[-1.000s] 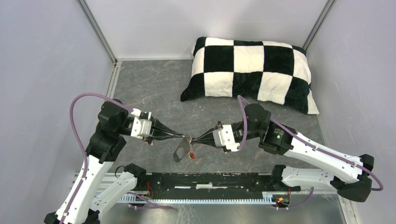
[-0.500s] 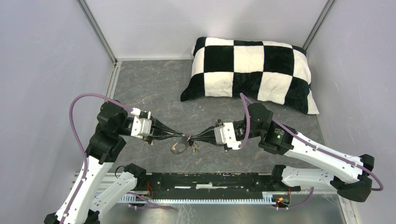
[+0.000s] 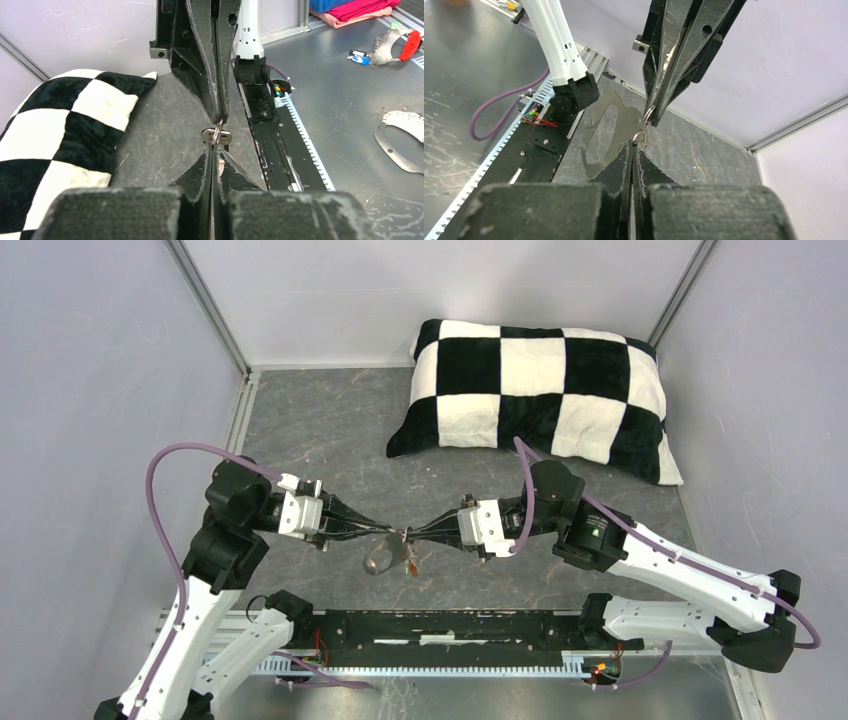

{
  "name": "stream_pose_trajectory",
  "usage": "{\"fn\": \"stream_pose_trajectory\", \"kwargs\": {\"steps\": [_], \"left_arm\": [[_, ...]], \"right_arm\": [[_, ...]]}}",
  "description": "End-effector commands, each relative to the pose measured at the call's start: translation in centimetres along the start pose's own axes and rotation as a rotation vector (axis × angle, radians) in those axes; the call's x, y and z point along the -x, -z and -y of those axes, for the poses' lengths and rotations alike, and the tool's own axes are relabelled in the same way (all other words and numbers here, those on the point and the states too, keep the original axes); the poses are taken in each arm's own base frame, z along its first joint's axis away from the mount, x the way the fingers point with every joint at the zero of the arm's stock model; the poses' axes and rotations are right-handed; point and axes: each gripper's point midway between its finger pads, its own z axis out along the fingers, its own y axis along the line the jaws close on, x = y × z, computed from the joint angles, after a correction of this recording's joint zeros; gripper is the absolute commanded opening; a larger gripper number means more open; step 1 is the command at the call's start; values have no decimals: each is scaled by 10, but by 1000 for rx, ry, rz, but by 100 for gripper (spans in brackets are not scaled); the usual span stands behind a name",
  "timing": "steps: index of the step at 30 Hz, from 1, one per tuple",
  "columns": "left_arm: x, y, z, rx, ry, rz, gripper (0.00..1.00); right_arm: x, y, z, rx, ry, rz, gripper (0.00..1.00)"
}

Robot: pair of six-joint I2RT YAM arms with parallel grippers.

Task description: Put the keys on the keyring

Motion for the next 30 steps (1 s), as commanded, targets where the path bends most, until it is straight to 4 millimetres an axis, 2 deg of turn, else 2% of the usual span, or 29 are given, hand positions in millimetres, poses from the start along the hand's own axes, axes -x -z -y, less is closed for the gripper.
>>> {"fn": "stream_pose_trajectory", "kwargs": {"steps": [1, 30], "left_arm": [[5, 0, -3, 23, 5, 7, 2], [4, 0, -6, 38, 15, 2, 2]], "right_arm": [[21, -2, 10, -27, 22, 56, 1], [29, -3, 15, -56, 30, 111, 1]]}}
